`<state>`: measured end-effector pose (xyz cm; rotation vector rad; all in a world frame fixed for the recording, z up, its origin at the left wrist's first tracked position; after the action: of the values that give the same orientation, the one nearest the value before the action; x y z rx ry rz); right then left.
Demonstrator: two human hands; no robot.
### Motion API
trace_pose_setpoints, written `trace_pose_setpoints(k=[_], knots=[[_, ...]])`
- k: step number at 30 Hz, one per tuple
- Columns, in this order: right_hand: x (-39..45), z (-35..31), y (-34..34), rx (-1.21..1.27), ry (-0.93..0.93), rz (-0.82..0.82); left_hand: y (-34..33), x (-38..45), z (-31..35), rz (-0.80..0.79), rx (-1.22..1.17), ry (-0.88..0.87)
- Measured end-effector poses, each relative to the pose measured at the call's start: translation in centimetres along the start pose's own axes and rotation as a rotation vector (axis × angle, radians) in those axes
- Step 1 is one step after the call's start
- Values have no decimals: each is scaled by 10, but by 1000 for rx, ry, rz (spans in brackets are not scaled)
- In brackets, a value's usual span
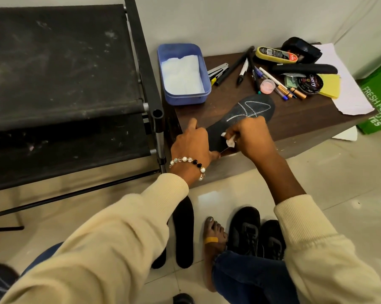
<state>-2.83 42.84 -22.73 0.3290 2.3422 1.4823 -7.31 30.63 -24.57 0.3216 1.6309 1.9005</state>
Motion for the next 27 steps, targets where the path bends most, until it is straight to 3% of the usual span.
trace_pose_setpoints(k=[7,14,18,21,27], knots=[[20,-14,1,67,84,181,3,-2,-1,-2,23,0],[-5,-13,-2,-28,87,-53,3,-4,0,4,42,4],[-17,16,10,92,-9,67,2,-4,-1,-6,56,4],[-17,35,16,47,-121,151,3,-4,0,-13,61,8],[-21,-10,-2,62,88,31,6,-5,2,-22,68,7]])
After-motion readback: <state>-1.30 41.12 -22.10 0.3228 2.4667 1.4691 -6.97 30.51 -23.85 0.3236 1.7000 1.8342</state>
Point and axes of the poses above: each hand's wrist, its own x-axis towards the middle knuckle, its own y-axis out of the back of the hand, z = x × y, the point moved 9 cm from there along x, towards the middle knuckle, and after that the axes turned 14 degrees about x, right-handed, at the moved point
